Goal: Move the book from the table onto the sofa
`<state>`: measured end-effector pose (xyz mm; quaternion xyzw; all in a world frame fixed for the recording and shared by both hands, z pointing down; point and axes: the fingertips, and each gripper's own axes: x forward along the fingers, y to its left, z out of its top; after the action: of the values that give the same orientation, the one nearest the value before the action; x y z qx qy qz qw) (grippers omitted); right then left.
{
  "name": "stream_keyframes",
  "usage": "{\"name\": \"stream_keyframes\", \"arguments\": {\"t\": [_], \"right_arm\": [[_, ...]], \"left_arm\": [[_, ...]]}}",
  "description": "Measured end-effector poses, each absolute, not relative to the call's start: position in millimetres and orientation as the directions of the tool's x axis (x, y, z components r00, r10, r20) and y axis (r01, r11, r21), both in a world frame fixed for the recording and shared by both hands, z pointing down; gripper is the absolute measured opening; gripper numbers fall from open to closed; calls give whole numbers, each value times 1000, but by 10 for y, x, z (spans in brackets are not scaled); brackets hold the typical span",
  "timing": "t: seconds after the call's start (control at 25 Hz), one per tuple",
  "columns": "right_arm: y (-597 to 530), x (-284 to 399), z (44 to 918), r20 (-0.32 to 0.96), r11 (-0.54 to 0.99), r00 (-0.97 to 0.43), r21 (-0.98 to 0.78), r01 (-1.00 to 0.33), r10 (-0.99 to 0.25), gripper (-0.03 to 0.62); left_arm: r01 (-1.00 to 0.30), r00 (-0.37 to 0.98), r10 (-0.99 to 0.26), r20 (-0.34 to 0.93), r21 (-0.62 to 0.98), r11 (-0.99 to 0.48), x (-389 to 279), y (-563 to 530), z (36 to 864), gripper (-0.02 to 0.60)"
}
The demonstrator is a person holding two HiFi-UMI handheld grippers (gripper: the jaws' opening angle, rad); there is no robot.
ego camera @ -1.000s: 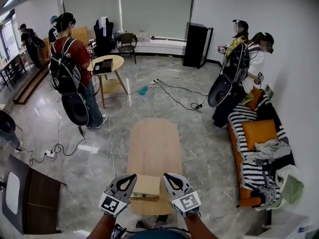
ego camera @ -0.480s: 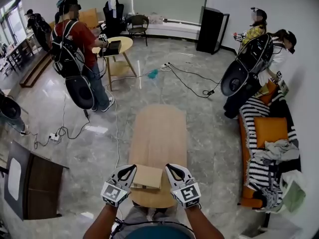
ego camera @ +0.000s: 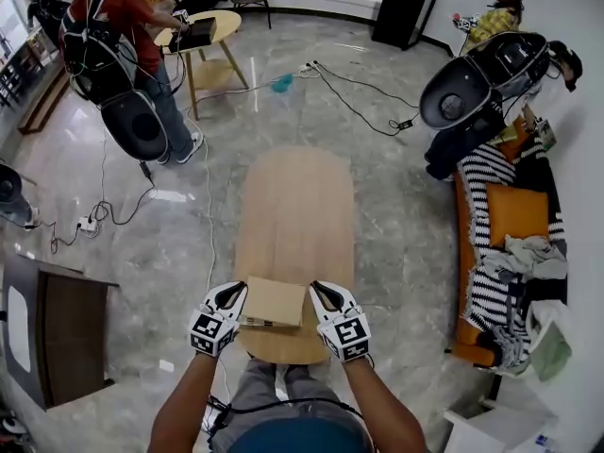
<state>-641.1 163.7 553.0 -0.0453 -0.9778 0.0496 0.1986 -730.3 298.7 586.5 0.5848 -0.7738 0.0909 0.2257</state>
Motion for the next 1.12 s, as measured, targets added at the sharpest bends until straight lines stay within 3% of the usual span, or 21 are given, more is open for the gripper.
{"name": "stream_keyframes", "arguments": {"t": [0.36,0.68,1.12], "right_arm": [[1677,-6428,6614,550,978,-823,-209,29,142,37],[1762,-6470,7418,640,950,-745,-310,-30,185,129],[1904,-6416,8458,746,860,-594,-482,-167,302,330]], "left_arm": [[-905,-154,-794,588,239,352,-7401,3133,7000,66],[-873,-75,-740,668,315,373,-7468,3225,7748,135],[-781,43,-634,773,421,460,-7454,3490,8713,326]]}}
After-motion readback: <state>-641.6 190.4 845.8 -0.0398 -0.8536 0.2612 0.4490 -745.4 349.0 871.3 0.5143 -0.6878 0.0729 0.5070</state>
